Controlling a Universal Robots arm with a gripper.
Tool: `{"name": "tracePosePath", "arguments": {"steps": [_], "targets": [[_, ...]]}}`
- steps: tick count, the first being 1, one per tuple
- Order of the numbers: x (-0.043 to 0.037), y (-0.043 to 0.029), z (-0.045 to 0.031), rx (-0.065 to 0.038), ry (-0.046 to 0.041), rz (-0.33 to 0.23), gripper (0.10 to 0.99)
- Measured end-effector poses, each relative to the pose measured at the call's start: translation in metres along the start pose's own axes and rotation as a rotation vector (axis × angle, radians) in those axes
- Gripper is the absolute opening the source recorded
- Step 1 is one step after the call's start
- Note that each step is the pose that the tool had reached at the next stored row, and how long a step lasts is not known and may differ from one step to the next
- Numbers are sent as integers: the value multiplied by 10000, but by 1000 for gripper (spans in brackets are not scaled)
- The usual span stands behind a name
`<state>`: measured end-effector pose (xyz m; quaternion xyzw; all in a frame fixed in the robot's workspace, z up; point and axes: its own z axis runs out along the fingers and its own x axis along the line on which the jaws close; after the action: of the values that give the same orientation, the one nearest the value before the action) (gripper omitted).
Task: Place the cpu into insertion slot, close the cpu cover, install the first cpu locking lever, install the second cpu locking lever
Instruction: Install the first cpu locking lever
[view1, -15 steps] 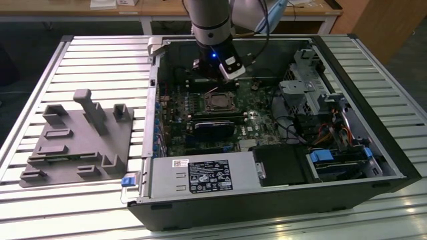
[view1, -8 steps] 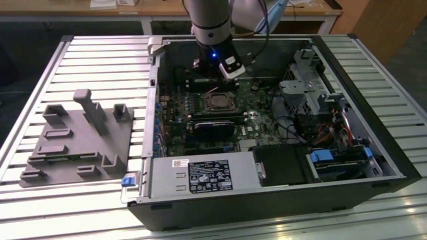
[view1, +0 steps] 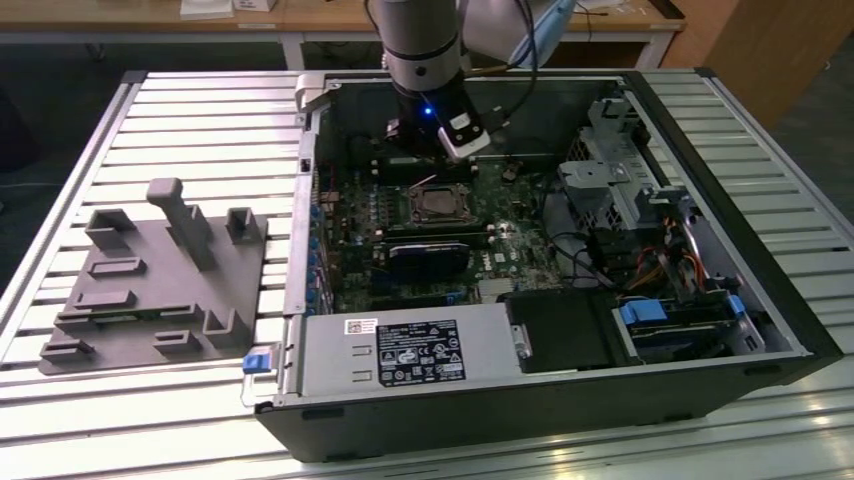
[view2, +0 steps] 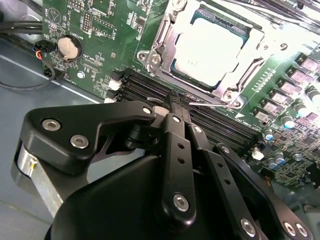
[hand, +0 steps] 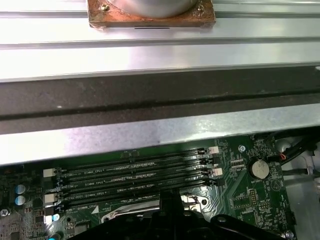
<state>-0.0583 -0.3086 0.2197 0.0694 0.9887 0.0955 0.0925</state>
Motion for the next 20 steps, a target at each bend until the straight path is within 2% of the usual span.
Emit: {"name": "tracePosePath", "arguments": {"steps": [5, 8, 13, 20], "targets": [[1, 0, 1, 3, -11, 15, 106], [2, -1, 9, 17, -121, 162, 106], [5, -5, 28, 67, -359, 540, 106], [13, -6, 42, 238, -557, 1456, 106]]}}
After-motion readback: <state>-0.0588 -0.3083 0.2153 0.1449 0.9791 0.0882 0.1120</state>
